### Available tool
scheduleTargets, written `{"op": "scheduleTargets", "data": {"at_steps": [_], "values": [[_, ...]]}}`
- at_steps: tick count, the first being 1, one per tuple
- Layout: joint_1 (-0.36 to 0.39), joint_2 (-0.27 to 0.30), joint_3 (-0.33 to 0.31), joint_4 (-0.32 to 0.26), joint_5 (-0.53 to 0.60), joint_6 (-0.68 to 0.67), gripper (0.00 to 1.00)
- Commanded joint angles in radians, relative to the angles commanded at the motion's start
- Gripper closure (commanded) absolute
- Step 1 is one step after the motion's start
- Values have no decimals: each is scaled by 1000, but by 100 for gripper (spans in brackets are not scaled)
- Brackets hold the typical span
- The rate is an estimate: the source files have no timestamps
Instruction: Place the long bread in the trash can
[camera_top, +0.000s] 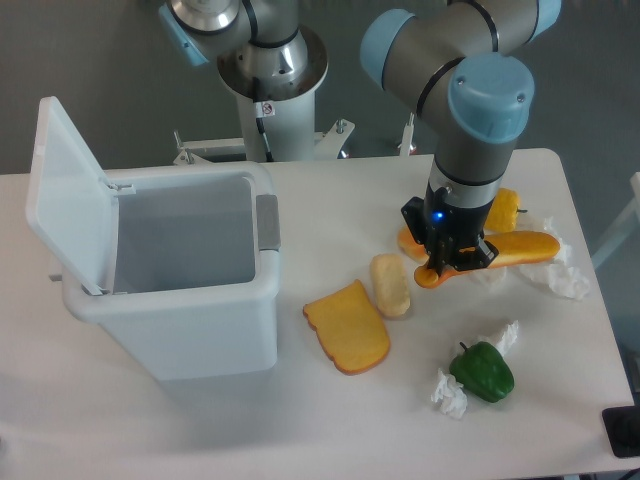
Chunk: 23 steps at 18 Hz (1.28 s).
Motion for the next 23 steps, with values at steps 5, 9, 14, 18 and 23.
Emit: {"op": "scheduleTargets", "data": {"at_steps": [5,9,14,18,23], "values": [[-9,-2,15,2,-3,-20,99],[-5,-2,15,0,-15,-37,99],[9,32,29,3,-70,-67,99],[38,47,41,14,-199,-156,99],[69,104,37,41,-326,-284,98]]}}
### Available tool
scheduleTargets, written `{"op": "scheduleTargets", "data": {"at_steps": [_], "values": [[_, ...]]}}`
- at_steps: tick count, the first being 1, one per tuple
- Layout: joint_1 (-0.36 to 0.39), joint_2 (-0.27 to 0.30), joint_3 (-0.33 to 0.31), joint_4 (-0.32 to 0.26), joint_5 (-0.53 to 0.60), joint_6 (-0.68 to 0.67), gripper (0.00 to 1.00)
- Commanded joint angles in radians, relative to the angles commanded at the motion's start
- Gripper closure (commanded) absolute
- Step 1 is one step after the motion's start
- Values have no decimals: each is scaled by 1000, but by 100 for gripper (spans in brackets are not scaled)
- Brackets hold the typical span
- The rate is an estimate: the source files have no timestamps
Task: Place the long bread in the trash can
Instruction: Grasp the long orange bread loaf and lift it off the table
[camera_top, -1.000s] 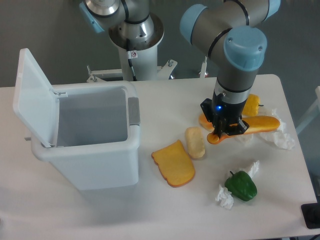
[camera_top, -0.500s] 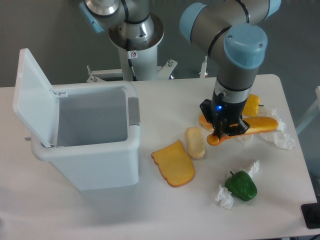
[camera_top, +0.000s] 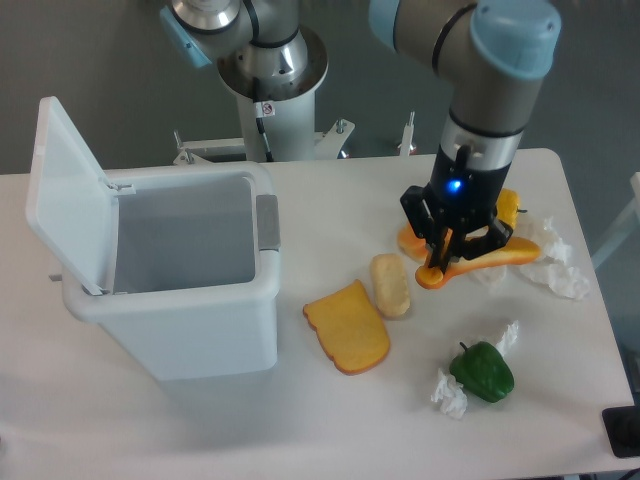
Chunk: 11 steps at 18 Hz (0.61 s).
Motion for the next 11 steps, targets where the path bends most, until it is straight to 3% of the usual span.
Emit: {"op": "scheduleTargets", "data": {"at_steps": [8,11], "values": [[11,101,-18,9,-190,-213,98],[6,140,-37,20,-232,-223,98]]}}
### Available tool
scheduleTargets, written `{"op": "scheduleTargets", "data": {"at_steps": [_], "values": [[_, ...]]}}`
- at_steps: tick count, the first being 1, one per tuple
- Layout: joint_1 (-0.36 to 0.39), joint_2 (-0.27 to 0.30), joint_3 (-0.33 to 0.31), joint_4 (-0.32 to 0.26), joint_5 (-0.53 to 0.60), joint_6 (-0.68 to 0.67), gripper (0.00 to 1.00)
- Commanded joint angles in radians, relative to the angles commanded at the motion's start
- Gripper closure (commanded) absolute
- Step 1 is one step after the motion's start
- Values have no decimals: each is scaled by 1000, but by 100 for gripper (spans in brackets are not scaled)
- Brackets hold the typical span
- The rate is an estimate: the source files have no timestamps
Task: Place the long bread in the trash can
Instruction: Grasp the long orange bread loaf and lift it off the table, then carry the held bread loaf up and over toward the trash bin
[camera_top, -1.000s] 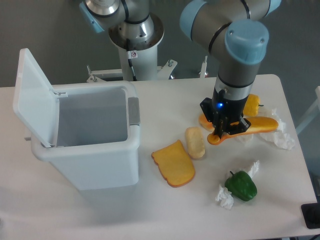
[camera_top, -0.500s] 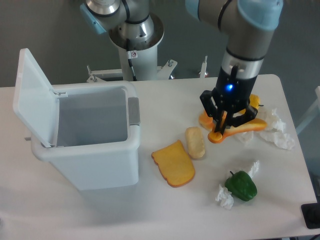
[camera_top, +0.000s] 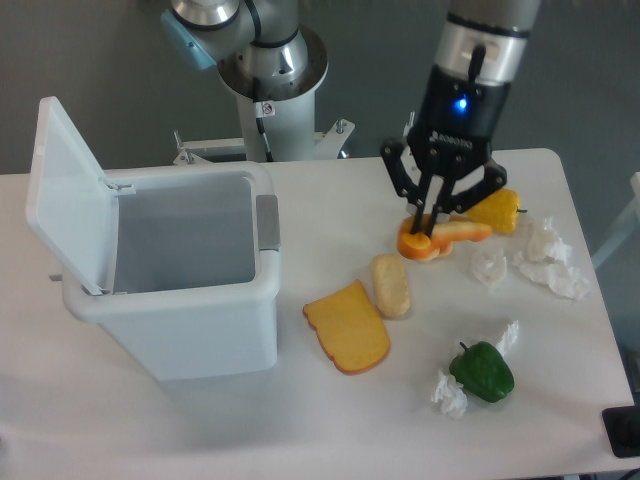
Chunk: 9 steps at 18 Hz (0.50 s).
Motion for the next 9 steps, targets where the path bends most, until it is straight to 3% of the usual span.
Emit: {"op": "scheduleTargets", "data": {"at_steps": [3,9], "values": [[2,57,-35,0,-78,-18,98],[12,129,-38,0,-134,-113,98]]}}
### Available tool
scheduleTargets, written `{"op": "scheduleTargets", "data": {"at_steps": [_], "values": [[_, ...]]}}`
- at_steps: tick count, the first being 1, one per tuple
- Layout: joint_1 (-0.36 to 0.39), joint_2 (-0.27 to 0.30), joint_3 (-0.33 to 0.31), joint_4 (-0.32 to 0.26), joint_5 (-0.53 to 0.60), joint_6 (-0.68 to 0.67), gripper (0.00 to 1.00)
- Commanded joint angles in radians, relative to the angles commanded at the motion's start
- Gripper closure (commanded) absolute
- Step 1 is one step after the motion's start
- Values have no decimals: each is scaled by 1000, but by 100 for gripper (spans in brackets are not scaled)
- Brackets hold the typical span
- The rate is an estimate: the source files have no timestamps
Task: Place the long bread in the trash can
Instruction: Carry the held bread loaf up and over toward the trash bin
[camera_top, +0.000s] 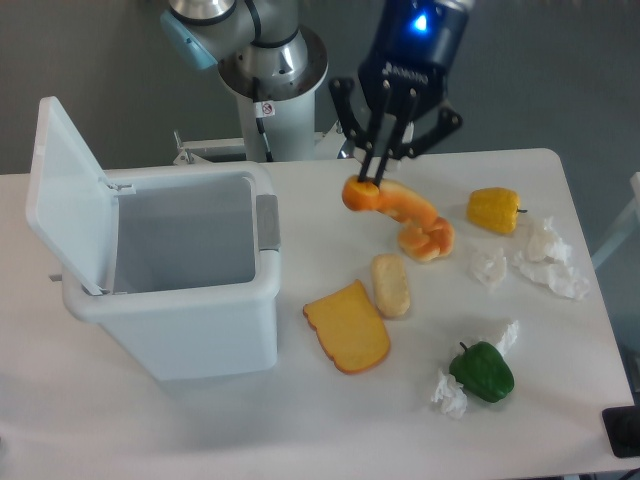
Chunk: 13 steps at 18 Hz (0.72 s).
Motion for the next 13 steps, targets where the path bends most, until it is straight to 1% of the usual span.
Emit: {"op": "scheduleTargets", "data": {"at_steps": [3,7,9,13], "values": [[0,17,0,2,-57,-54,98],[-2,55,0,2,-127,-115,98],[-2,63,0,11,-167,-141,98],[-2,75,-2,15,-181,-186,98]]}}
